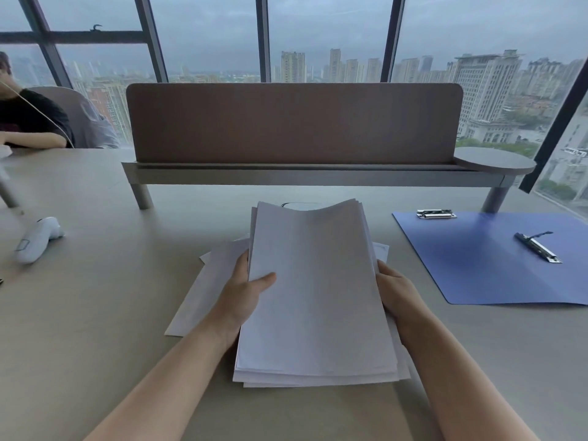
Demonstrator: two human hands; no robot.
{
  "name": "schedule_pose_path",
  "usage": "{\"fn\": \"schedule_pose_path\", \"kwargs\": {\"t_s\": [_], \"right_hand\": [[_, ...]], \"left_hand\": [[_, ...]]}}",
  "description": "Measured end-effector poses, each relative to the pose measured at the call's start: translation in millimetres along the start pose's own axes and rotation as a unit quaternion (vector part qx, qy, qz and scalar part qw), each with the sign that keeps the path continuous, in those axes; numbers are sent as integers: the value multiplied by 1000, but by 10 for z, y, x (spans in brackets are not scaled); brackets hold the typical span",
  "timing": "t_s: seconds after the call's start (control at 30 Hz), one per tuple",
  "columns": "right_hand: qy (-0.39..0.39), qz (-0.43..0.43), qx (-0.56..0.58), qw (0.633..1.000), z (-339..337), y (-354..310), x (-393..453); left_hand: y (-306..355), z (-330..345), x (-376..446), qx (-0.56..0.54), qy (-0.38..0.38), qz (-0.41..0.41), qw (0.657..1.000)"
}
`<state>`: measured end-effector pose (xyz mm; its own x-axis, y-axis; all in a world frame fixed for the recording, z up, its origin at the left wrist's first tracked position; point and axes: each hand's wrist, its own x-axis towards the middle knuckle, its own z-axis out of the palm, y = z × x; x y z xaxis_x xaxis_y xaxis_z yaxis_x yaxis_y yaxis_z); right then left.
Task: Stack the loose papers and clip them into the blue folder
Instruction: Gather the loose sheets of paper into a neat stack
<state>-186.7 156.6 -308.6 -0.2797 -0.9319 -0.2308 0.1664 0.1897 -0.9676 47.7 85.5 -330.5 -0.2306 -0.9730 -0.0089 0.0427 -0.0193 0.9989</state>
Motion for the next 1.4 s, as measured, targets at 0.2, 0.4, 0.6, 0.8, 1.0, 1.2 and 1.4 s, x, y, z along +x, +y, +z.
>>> {"fn": "schedule_pose_path", "kwargs": {"t_s": [0.2, 0.4, 0.6, 0.8, 1.0, 1.2, 1.4], "right_hand": [[0, 2, -31, 1000, 25, 2, -23], [21, 55, 59, 996, 43, 40, 79], [6, 12, -96, 995, 185, 131, 123], [-6, -11, -184, 983, 263, 175, 163], [47, -9, -102, 994, 244, 135, 152], [50, 15, 140, 989, 285, 28, 19], [-62, 65, 208, 974, 541, 110, -140]], "left_hand": [[-47, -75, 45, 38, -43, 20, 998], [85, -498, 204, -96, 45, -17, 994], [72, -681, 123, -449, 16, -48, 892], [63, -620, 180, -347, 104, -72, 929], [92, -643, 203, -183, 160, -74, 967], [60, -546, 146, -180, 207, -63, 960], [33, -349, 106, -170, 223, -42, 959]]}}
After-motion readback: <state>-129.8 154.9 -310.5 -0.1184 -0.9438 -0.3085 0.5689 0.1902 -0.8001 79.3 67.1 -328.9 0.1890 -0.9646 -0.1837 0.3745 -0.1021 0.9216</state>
